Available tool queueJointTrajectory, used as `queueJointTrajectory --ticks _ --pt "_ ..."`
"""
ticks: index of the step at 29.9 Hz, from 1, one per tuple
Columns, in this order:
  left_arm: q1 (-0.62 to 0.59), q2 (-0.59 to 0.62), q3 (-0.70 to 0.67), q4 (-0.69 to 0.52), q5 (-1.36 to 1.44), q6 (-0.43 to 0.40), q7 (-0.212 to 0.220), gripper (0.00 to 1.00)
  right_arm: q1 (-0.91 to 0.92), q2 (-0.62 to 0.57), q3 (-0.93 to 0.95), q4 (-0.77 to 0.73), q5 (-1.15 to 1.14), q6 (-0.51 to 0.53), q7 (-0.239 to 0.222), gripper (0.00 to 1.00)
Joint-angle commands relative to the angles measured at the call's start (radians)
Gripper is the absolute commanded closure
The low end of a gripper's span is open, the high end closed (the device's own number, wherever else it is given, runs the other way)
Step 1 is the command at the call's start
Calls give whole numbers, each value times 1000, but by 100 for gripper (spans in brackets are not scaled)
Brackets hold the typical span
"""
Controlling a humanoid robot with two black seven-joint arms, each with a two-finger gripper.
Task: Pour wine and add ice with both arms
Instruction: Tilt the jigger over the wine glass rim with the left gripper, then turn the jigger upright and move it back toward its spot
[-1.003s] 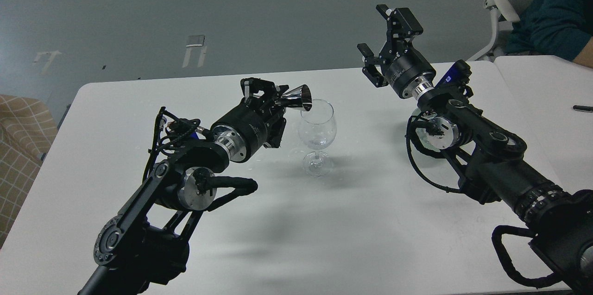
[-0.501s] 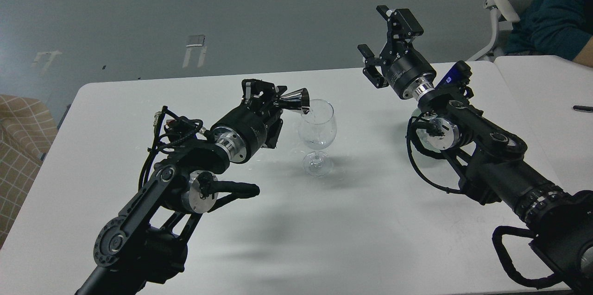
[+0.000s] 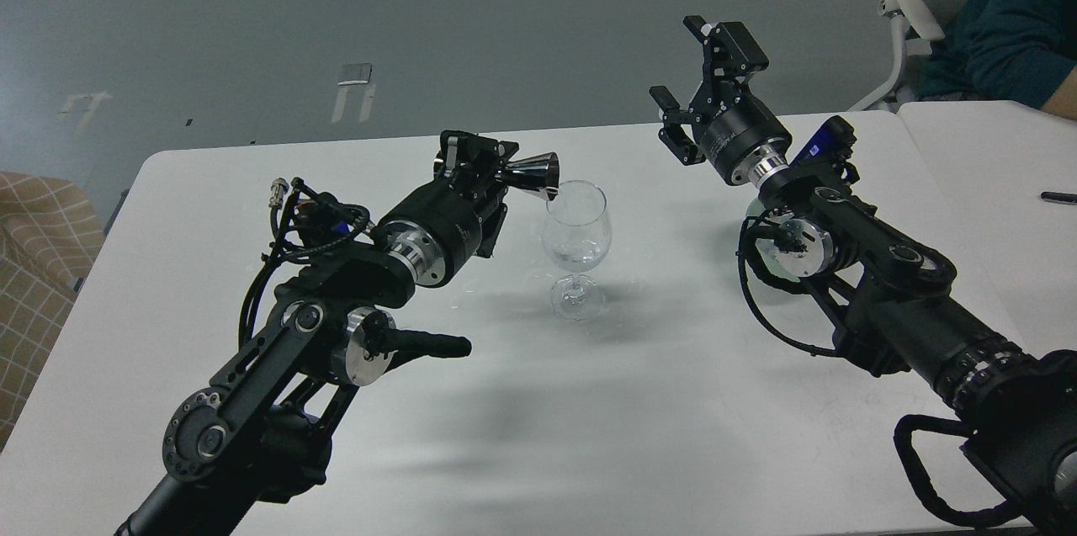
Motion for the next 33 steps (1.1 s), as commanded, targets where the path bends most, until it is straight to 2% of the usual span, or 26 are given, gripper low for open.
queueJointTrajectory --ticks 1,17,23,26,33 --pt "-9 12 20 -1 53 -3 0 100 0 0 0 1 0 0 0 0" --pt "-46 38 77 -4 143 -1 0 100 -5 0 0 0 0 1 0 0" --pt "-50 40 56 -3 123 -3 0 100 -5 0 0 0 0 1 0 0" --pt "-50 32 -30 -3 -7 5 0 100 -5 0 -12 0 0 1 0 0" --pt "-54 32 -349 8 -534 46 0 100 -3 0 -34 0 0 1 0 0"
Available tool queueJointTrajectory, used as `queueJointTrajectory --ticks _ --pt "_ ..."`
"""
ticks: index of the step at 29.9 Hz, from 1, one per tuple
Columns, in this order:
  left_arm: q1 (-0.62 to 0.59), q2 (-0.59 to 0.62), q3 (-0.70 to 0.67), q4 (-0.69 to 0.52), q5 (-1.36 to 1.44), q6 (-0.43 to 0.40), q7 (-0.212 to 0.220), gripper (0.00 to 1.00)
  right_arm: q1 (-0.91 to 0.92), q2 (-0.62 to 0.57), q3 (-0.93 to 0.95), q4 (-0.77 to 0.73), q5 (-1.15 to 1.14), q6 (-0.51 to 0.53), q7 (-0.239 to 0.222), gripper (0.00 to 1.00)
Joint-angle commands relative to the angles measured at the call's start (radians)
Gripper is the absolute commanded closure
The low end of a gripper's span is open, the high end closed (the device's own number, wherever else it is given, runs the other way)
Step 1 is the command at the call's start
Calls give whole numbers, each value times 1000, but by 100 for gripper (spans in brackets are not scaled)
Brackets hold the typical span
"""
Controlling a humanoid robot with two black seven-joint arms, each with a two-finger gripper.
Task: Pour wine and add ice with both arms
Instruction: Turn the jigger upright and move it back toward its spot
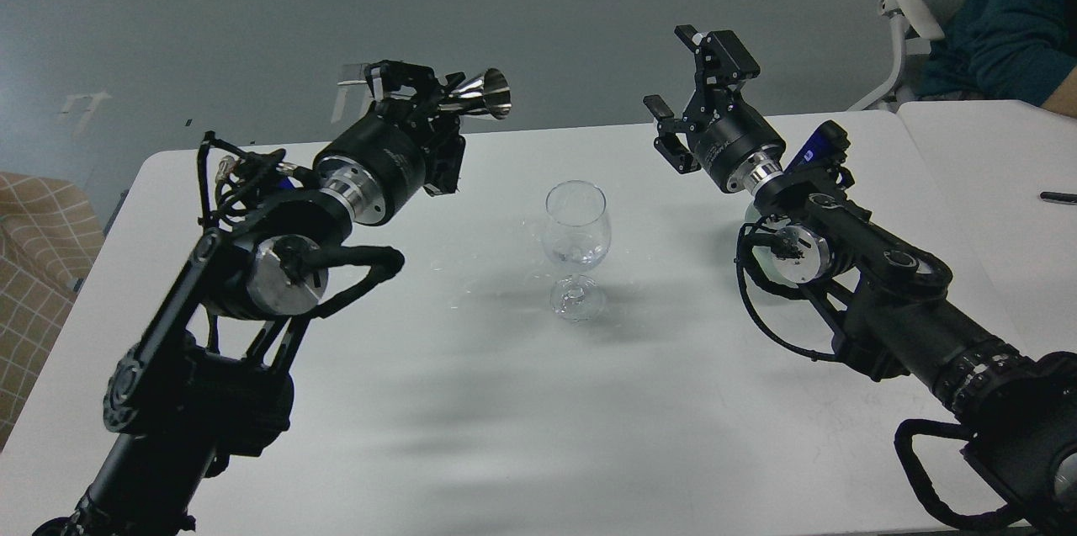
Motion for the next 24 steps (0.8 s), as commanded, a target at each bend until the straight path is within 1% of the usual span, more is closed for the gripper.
queueJointTrajectory --ticks 1,4,5,6,8,9,10,12,14,15,16,18,20,24 --pt "14 8 -130 6 -219 9 1 100 0 2 -3 0 0 0 0 0" --pt "47 -2 -235 18 -356 4 1 100 0 3 -7 0 0 0 0 0" --pt "84 -4 -276 39 -414 -2 1 100 0 5 -9 0 0 -1 0 0" --pt "112 -7 -313 62 -461 -20 1 100 0 6 -9 0 0 -1 0 0" --pt "135 -10 -336 85 -500 -57 1 100 0 8 -10 0 0 -1 0 0" --pt "155 -19 -351 114 -522 -101 1 100 0 8 -10 0 0 -1 0 0" --pt "167 -27 -358 136 -529 -124 1 100 0 8 -10 0 0 -1 0 0" --pt "210 -60 -402 240 -537 -241 1 99 0 6 -10 0 0 -1 0 0" --pt "219 -77 -433 286 -537 -296 1 99 0 5 -10 0 0 -1 0 0" --pt "222 -91 -459 327 -537 -351 1 99 2 3 -10 0 0 -1 0 0" --pt "222 -96 -468 348 -537 -379 1 99 2 3 -10 0 0 -1 -2 0" --pt "222 -101 -494 445 -539 -489 1 98 2 2 -10 -1 -2 -1 0 0" --pt "221 -105 -517 522 -545 -564 1 98 0 5 -12 -1 -2 -1 -2 0" --pt "215 -101 -534 624 -568 -640 1 98 0 5 -12 -1 -3 -1 0 0"
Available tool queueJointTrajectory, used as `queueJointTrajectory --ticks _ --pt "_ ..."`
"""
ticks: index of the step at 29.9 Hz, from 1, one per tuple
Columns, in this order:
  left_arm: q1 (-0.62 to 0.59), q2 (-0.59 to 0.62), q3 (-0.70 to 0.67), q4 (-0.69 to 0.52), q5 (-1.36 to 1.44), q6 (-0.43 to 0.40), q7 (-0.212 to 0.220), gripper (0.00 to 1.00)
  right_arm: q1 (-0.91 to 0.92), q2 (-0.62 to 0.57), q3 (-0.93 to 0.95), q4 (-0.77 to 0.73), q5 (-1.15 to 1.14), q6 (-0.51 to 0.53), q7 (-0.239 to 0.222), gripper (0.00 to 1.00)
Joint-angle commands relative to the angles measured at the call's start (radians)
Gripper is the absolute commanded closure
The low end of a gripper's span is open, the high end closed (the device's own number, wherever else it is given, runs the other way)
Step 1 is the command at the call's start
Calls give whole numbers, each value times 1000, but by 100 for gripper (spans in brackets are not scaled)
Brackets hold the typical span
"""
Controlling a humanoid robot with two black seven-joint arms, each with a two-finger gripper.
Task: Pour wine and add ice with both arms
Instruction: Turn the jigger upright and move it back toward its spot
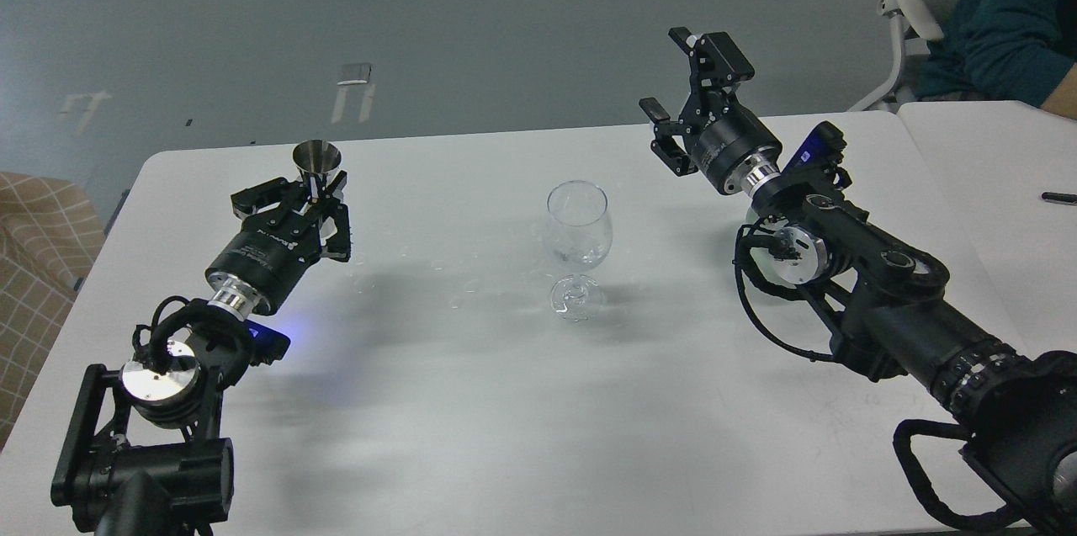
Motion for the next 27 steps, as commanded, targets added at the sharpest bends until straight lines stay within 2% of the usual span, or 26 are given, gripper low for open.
queueJointTrajectory --ticks 1,5,15,24,27 --pt "-10 5 -11 116 -18 -76 0 97 -2 1 -1 0 -2 0 1 0" --pt "-17 8 -13 201 -21 -116 0 97 -2 0 0 0 -2 0 0 0" --pt "-45 30 -11 262 -20 -122 0 93 -12 3 0 0 -2 0 0 0" --pt "-51 43 -8 281 -20 -115 0 84 -14 3 0 0 -2 0 1 0" --pt "-51 48 -4 301 -18 -115 0 76 -15 3 0 0 -2 -1 1 0"
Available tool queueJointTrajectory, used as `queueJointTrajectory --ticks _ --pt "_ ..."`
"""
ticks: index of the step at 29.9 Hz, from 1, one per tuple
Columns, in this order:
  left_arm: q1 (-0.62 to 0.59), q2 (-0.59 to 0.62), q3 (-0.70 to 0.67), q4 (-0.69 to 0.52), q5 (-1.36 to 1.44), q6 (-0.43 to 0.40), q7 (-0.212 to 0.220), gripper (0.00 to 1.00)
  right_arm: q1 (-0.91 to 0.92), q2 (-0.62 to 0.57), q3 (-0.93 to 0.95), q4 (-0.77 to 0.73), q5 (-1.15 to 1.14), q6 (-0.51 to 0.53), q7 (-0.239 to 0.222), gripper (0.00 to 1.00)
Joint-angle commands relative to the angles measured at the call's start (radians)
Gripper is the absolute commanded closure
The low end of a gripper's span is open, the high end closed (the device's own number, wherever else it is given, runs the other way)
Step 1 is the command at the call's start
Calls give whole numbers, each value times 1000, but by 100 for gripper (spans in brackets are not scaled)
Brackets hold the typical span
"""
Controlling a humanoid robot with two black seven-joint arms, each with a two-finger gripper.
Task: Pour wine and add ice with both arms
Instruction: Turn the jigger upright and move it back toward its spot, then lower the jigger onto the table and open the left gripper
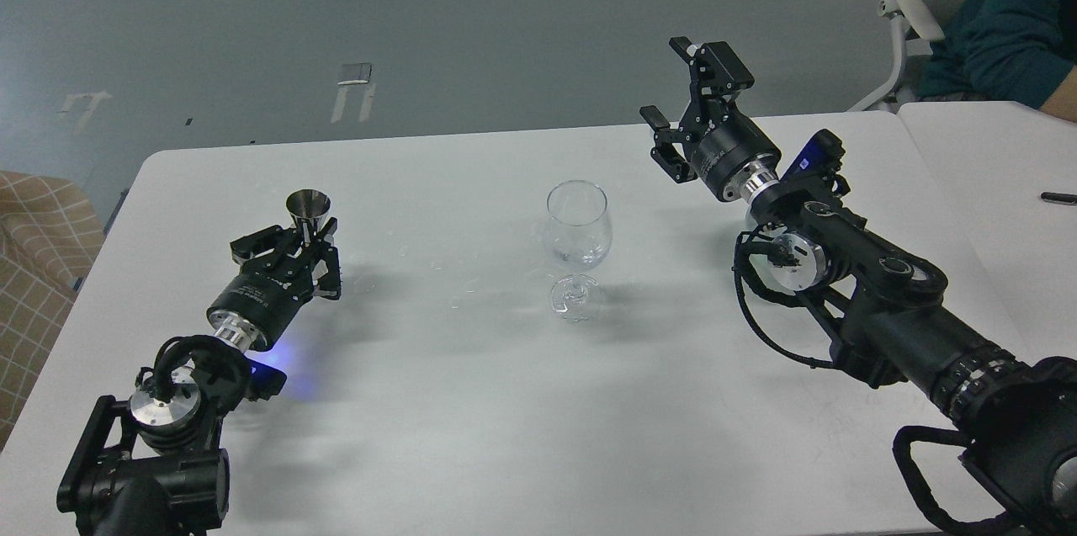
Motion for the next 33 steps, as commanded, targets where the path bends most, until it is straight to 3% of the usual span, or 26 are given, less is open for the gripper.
queueJointTrajectory --ticks 1,17,21,25,33 --pt "0 5 5 20 0 -1 0 75 -1 0 0 0 0 -1 0 0" --pt "-11 8 11 34 11 3 0 71 -1 0 0 0 0 -1 0 0" --pt "-11 8 11 34 11 3 0 62 -2 0 0 0 0 -1 0 0" --pt "-12 8 11 34 13 3 0 59 -2 0 0 0 0 -1 0 0" --pt "-12 13 13 34 14 3 0 41 -2 0 0 0 0 -1 0 0"
